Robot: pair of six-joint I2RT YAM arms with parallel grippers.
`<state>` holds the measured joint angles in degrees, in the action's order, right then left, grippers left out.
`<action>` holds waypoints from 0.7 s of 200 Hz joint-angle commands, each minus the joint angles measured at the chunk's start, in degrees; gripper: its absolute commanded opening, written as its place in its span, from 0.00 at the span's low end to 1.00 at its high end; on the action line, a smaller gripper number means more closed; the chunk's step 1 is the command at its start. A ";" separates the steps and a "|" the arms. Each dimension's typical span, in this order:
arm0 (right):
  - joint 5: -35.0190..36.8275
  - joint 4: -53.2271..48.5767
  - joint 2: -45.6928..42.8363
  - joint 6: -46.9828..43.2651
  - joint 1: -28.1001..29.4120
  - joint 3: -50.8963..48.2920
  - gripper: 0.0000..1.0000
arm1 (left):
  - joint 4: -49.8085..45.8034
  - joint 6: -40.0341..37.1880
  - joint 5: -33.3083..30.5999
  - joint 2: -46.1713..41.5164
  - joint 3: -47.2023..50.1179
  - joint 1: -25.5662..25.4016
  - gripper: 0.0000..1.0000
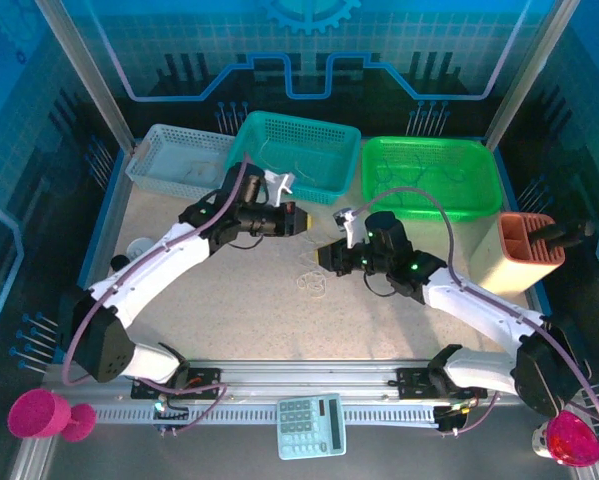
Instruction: Untangle the cables
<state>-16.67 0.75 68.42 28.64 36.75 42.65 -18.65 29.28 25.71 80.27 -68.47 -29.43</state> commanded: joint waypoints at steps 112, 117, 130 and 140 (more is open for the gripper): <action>6.97 -2.82 -3.66 1.01 -2.55 -4.40 0.54 | 11.45 7.45 -13.39 2.66 -4.53 33.95 0.00; 7.33 -3.07 -3.96 1.05 -2.69 -4.51 0.55 | 11.53 7.78 -14.12 3.87 -5.24 34.81 0.00; 8.45 -4.13 -4.63 1.38 -3.02 -4.67 0.55 | 12.14 7.78 -15.86 7.21 -7.10 36.63 0.00; 9.20 -5.12 -4.94 1.71 -3.34 -4.68 0.55 | 11.44 7.82 -17.43 9.66 -8.77 37.67 0.00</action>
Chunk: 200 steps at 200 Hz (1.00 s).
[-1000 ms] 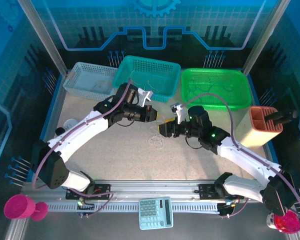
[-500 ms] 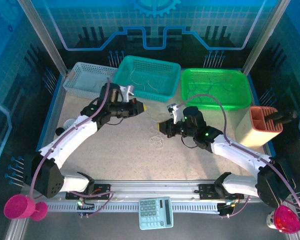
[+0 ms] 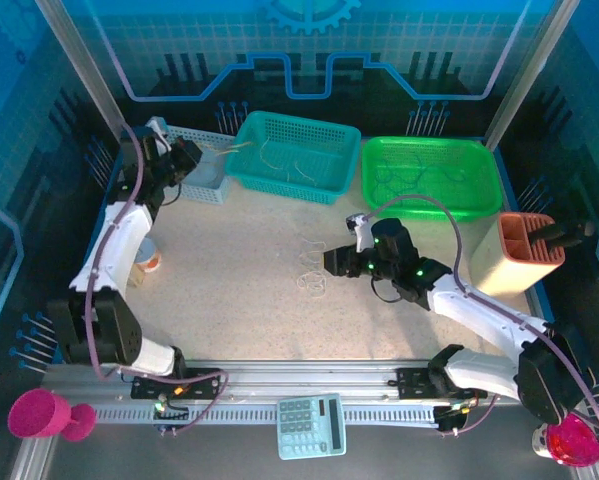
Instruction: Untangle the cables
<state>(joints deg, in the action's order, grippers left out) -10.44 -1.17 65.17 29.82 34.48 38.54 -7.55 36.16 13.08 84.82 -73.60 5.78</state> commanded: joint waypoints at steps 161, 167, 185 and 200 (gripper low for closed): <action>10.00 -12.30 9.80 -1.68 -1.61 3.66 0.54 | -11.62 -4.22 -0.55 24.40 -24.60 6.35 0.94; 9.64 -11.81 10.87 -1.78 -1.65 3.75 0.54 | -11.32 -3.88 0.59 23.53 -24.36 6.27 0.96; 8.57 -10.75 14.20 -2.03 -1.61 4.83 0.54 | -10.76 -3.12 3.22 20.56 -23.51 5.59 0.99; 7.63 -9.80 16.77 -2.07 -1.61 5.67 0.54 | -10.60 -2.91 5.16 17.60 -22.19 4.19 0.99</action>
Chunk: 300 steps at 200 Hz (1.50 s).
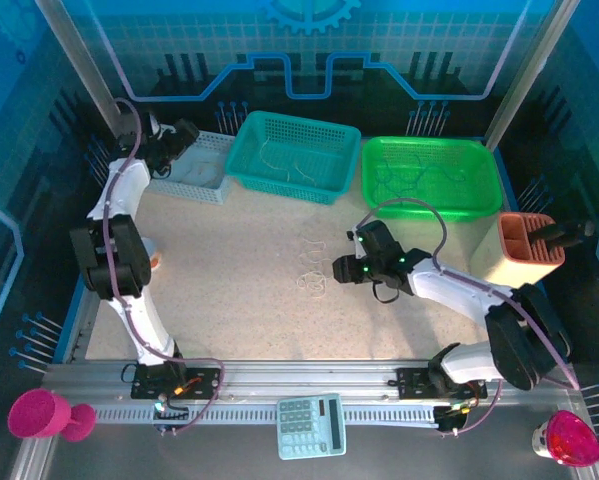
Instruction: Untangle the cables
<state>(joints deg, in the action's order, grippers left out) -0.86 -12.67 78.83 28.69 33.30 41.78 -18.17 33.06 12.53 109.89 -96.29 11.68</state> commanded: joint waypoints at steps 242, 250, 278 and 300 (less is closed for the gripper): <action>-8.00 9.44 3.98 -5.35 -0.34 4.41 0.00 | 15.92 13.13 5.97 -18.35 37.18 -31.75 0.98; -7.91 9.22 3.89 -5.41 -0.37 4.41 0.00 | 16.02 13.29 5.63 -17.11 36.66 -32.48 0.98; -7.76 9.33 3.39 -5.39 -0.34 4.02 0.00 | 16.90 14.53 4.92 -13.23 35.78 -34.46 0.96; -7.51 9.19 3.09 -5.35 -0.37 4.01 0.00 | 17.80 16.67 5.11 -10.99 36.26 -35.45 0.95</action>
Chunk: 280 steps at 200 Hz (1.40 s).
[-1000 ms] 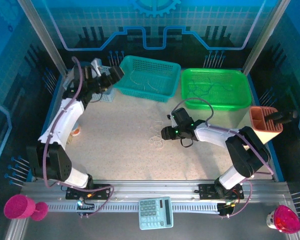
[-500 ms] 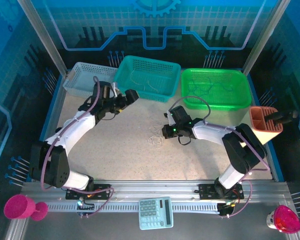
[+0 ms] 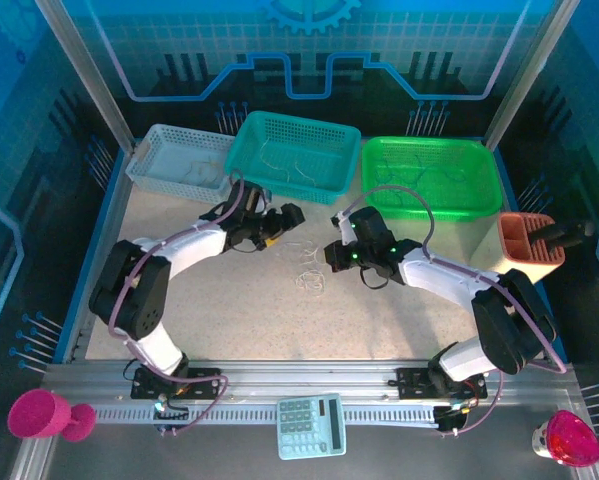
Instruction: Untangle the cables
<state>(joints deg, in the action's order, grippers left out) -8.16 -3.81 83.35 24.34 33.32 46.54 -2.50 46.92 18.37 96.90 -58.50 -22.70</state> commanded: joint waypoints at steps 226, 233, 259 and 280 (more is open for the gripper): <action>-0.62 1.72 -1.91 -0.62 -0.39 -1.10 0.00 | 8.30 26.67 -9.96 1.91 5.26 -6.92 0.80; -0.62 1.77 -1.96 -0.63 -0.38 -1.17 0.00 | 8.24 26.90 -10.37 2.02 5.16 -7.03 0.78; -0.67 1.88 -2.12 -0.61 -0.36 -1.13 0.00 | 7.95 27.82 -11.83 2.74 4.98 -7.18 0.72; -0.71 1.83 -2.16 -0.50 -0.41 -1.11 0.00 | 8.15 28.27 -12.82 3.62 4.76 -7.28 0.70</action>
<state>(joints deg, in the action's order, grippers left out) -8.19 -3.29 82.81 24.12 33.32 45.95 5.21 73.73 7.94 99.02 -53.04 -29.47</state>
